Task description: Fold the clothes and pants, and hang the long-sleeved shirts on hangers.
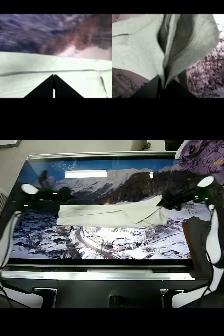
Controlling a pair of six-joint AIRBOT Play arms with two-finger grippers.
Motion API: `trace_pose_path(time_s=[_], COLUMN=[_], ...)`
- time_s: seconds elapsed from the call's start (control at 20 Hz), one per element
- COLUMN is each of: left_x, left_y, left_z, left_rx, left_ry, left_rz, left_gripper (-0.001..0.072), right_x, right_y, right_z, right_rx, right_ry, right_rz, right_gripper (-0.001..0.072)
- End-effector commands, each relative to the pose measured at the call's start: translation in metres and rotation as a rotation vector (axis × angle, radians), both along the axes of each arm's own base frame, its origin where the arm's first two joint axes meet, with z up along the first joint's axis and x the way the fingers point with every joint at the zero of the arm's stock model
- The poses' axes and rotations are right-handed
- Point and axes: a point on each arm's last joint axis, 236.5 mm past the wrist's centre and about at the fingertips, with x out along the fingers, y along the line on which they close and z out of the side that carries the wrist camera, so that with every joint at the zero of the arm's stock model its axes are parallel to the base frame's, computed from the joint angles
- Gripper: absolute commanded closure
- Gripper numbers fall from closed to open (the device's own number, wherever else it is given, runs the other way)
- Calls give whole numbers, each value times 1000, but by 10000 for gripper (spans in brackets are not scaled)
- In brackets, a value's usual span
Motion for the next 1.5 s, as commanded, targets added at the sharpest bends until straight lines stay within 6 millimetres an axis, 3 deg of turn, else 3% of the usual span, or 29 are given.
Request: trace_pose_path(time_s=[0.0, 0.15, 0.35, 0.6, 0.75, 1.0, 1.15, 1.3, 1.45], left_x=[-28, -66, -111, -150, -157, -163, -154, -142, -127], left_y=[-116, -198, -279, -346, -377, -408, -411, -395, -356], left_z=[-16, -27, -35, -51, -53, -62, -59, -55, -47], left_rx=[-117, -135, -148, -190, -264, -337, -365, -365, -305], left_ry=[54, 99, 130, 188, 211, 246, 226, 238, 243], left_rz=[-141, -297, -437, -511, -497, -456, -421, -423, -464], left_gripper=[693, 693, 693, 693, 693, 693, 693, 694, 695], right_x=[-21, -33, -44, -56, -66, -73, -73, -71, -69], right_y=[-22, -33, -35, -32, -30, -28, -29, -35, -33], right_z=[46, 84, 125, 153, 162, 170, 170, 169, 166], right_rx=[-129, -207, -251, -260, -259, -259, -262, -287, -279], right_ry=[-39, -125, -231, -293, -298, -307, -305, -312, -305], right_rz=[-49, -59, -62, -68, -65, -68, -73, -84, -81], right_gripper=[672, 672, 671, 671, 671, 671, 671, 671, 671])
